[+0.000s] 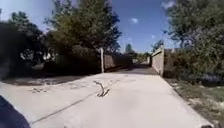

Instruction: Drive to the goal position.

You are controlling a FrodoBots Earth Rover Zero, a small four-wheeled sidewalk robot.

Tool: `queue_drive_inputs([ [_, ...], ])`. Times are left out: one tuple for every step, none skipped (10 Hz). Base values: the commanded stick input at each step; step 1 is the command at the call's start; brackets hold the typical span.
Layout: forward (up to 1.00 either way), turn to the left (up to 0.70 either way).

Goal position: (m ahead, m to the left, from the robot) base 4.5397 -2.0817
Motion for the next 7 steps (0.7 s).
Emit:
queue_drive_inputs([
  [0.7,-0.35],
  [0.7,-0.35],
  [0.7,-0.35],
  [0.7,-0.35],
  [0.7,-0.35],
  [0.7,0.0],
  [0.7,0.0],
])
